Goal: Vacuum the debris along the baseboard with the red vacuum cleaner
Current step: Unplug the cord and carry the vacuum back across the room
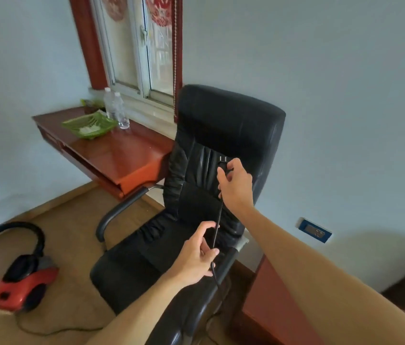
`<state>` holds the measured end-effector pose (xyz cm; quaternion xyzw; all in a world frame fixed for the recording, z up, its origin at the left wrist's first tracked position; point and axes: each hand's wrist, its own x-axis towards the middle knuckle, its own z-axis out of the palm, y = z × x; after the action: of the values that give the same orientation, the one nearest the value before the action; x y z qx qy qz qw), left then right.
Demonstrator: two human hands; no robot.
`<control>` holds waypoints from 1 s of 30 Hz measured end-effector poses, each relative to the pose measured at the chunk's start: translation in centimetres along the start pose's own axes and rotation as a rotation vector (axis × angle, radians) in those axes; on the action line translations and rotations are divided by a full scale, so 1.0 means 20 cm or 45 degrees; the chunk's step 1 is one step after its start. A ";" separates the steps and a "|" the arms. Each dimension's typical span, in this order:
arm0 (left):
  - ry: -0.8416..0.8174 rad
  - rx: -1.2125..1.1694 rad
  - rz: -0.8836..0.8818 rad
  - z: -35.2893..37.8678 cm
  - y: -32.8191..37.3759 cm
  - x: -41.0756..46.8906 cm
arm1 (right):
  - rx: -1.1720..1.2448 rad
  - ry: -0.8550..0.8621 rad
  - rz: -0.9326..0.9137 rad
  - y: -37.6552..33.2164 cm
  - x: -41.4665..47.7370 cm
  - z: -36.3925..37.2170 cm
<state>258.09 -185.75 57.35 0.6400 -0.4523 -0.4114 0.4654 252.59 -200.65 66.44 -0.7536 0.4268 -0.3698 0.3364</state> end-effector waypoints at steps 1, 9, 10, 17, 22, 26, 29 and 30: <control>0.034 -0.011 0.004 -0.06 0.03 -0.04 | 0.004 -0.017 -0.033 -0.09 -0.01 0.03; 0.373 0.020 -0.017 -0.47 0.18 -0.37 | 0.133 -0.204 -0.271 -0.65 -0.07 0.35; 0.419 0.033 -0.027 -0.51 0.19 -0.41 | 0.156 -0.226 -0.301 -0.70 -0.09 0.40; 0.713 0.228 -0.105 -0.67 0.23 -0.74 | 0.294 -0.404 -0.492 -0.97 -0.26 0.58; 0.878 0.281 -0.153 -0.75 0.27 -0.99 | 0.438 -0.513 -0.557 -1.16 -0.44 0.69; 1.024 0.433 -0.184 -0.86 0.24 -1.19 | 0.516 -0.621 -0.578 -1.32 -0.59 0.80; 1.086 0.424 -0.221 -0.97 0.20 -1.30 | 0.546 -0.683 -0.625 -1.44 -0.68 0.90; 1.110 0.430 -0.235 -1.00 0.18 -1.34 | 0.551 -0.706 -0.628 -1.48 -0.70 0.93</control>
<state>269.63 -156.13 68.28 0.8571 -0.2167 -0.0650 0.4628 274.84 -172.45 77.62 -0.8160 0.0399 -0.3037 0.4903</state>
